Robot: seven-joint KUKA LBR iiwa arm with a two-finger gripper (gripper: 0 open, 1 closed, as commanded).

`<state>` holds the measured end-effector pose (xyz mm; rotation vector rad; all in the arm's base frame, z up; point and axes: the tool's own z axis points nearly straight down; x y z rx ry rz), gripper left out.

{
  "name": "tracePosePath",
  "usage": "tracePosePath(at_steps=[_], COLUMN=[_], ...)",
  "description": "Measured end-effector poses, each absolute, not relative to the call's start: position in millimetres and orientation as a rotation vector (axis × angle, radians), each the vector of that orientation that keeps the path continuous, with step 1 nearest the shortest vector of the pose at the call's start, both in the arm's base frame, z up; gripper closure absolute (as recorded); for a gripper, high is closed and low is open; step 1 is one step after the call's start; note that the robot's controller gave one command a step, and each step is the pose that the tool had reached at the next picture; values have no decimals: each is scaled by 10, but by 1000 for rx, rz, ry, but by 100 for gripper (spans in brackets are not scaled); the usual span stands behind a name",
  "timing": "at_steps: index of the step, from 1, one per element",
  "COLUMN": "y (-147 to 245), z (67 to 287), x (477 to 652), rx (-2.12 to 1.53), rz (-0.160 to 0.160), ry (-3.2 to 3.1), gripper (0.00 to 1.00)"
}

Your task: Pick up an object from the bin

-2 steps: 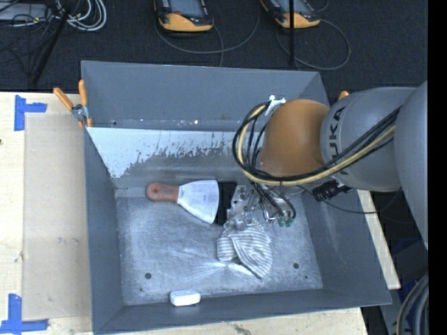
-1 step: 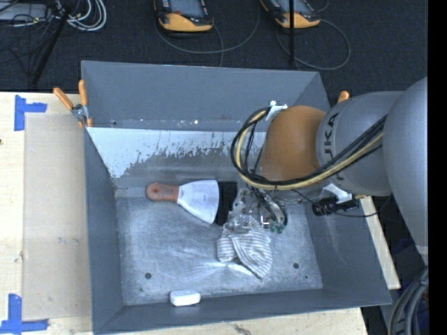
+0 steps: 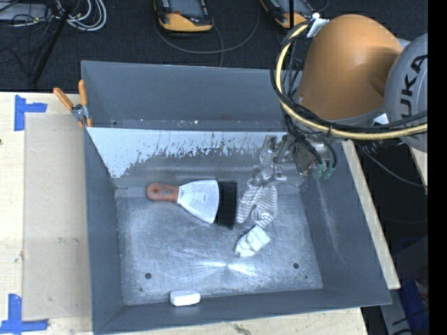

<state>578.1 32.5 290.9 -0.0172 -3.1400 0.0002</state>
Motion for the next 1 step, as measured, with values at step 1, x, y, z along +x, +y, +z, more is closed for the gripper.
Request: tracePosePath(at_steps=[1], y=[350], z=[3450], x=[5801], rx=[7], rz=[0], ry=[-3143], gripper=[100])
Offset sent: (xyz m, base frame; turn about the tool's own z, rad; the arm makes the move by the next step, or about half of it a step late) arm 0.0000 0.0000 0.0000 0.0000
